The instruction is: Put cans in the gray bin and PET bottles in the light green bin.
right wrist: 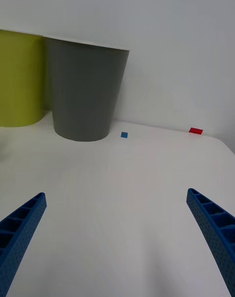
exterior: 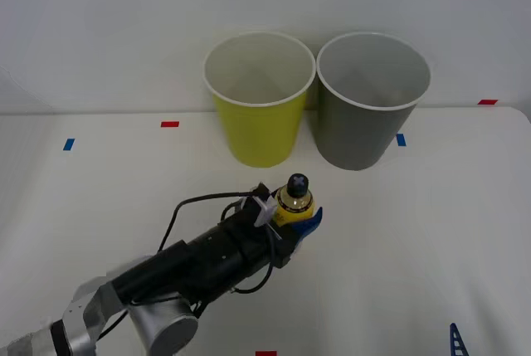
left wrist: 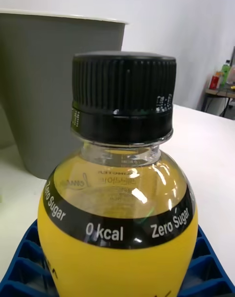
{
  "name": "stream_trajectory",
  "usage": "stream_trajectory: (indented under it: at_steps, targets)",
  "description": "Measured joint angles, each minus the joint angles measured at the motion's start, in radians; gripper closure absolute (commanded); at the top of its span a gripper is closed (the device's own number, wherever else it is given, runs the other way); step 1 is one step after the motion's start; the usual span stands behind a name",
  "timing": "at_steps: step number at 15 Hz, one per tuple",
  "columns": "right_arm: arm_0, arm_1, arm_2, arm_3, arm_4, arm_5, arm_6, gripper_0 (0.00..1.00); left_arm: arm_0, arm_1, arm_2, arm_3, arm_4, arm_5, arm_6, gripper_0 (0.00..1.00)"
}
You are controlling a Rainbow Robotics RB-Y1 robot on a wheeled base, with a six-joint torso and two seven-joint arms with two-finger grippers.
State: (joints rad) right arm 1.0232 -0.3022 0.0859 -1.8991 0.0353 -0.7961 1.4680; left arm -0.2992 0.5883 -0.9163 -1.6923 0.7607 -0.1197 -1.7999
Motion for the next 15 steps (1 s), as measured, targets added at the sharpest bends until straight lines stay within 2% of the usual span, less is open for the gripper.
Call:
stream_trajectory:
  at_steps: [5, 8, 12, 15]
  targets:
    - [0.000, 0.000, 0.000, 0.000, 0.000, 0.000, 0.000, 0.00, 0.000, 0.105, 0.128, -0.183, 0.012, 0.272, 0.038, 0.99]
    - [0.000, 0.000, 0.000, 0.000, 0.000, 0.000, 0.000, 0.00, 0.001, 0.149, 0.194, -0.265, 0.026, 0.384, 0.104, 0.99]
    - [0.000, 0.000, 0.000, 0.000, 0.000, 0.000, 0.000, 0.00, 0.003, 0.183, 0.305, -0.419, 0.028, 0.607, 0.279, 0.99]
    - [0.000, 0.000, 0.000, 0.000, 0.000, 0.000, 0.000, 0.00, 0.041, 0.169, 0.451, -0.547, 0.029, 0.819, 0.308, 1.00]
